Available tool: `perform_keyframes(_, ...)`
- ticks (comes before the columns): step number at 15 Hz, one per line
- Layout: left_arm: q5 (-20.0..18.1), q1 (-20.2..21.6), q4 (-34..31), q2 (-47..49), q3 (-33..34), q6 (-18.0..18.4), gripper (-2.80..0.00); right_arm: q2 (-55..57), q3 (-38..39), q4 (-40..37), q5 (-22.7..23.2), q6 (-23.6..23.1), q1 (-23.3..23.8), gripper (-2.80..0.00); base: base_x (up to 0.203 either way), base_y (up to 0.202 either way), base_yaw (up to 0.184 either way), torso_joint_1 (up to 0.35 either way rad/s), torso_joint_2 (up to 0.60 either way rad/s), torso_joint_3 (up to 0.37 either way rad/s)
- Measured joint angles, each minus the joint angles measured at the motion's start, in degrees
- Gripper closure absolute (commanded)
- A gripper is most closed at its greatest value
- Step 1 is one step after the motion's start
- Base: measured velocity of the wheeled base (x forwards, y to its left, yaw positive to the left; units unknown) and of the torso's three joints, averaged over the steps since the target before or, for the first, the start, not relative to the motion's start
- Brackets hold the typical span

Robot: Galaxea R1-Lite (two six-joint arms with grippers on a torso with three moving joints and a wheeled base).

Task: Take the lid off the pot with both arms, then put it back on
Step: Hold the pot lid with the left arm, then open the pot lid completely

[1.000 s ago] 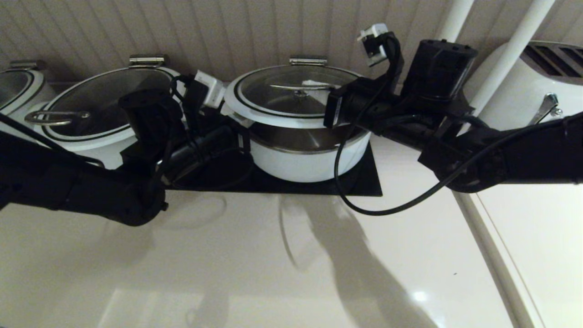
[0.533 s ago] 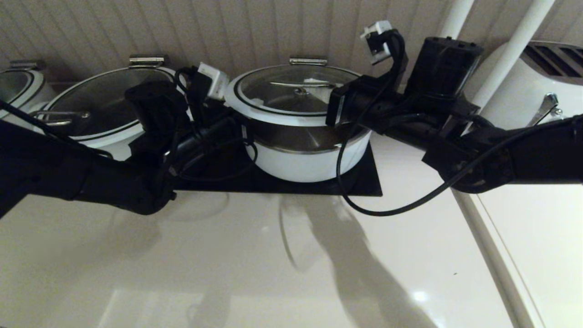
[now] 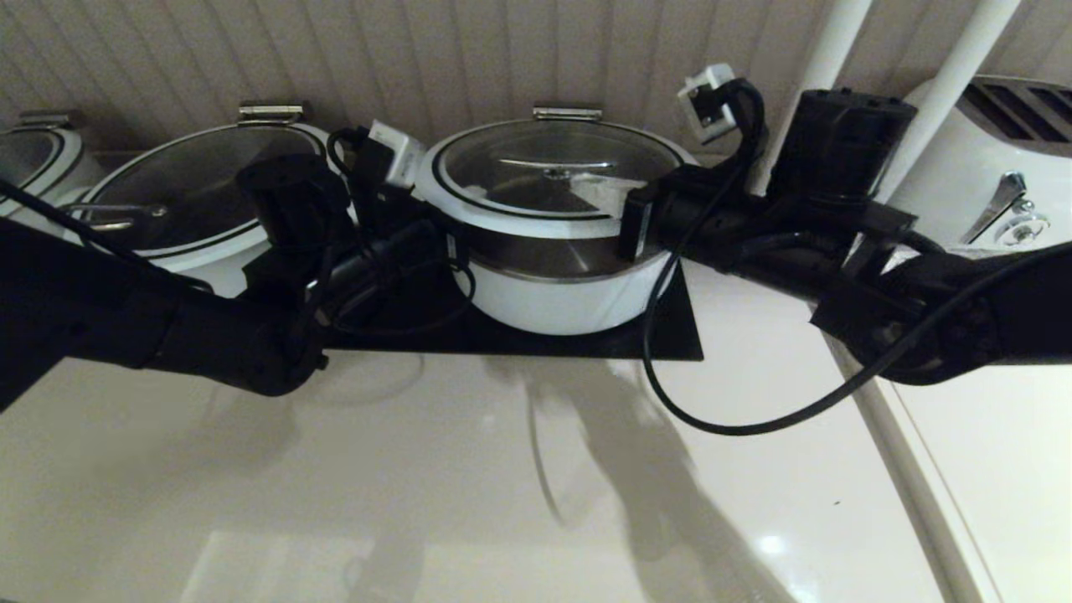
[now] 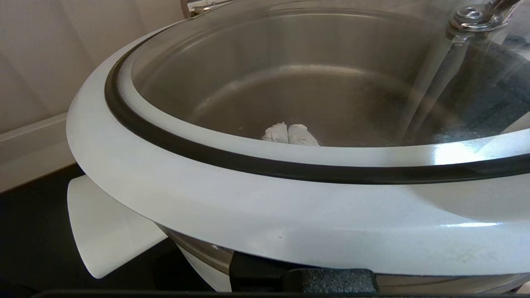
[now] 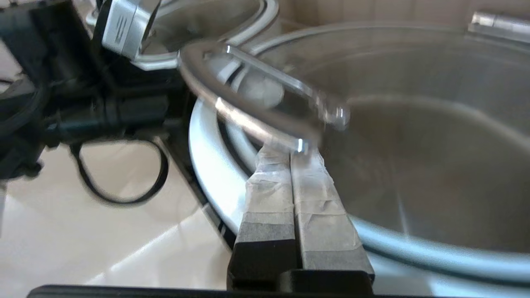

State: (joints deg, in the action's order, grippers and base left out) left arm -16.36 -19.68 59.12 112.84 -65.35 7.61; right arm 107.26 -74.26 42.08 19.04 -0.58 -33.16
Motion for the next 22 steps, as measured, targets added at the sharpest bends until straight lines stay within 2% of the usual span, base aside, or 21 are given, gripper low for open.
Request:
perform_keyframes(4, 0.0, 0.0, 0.0, 0.1, 0.0, 0.0, 0.00, -3.5, 2.2, -2.5, 0.0, 0.0, 0.9, 0.00, 0.000, 0.000, 0.000, 0.000, 0.00, 0.000)
perform_keyframes(12, 0.1, 0.0, 0.2, 0.4, 0.0, 0.0, 0.00, -11.1, 10.1, -4.4, 0.1, 0.0, 5.8, 0.00, 0.000, 0.000, 0.000, 0.000, 0.00, 0.000)
perform_keyframes(22, 0.0, 0.0, 0.2, 0.8, 0.1, 0.0, 0.00, -15.3, 15.6, -4.2, 0.0, 0.0, 7.4, 0.00, 0.000, 0.000, 0.000, 0.000, 0.00, 0.000)
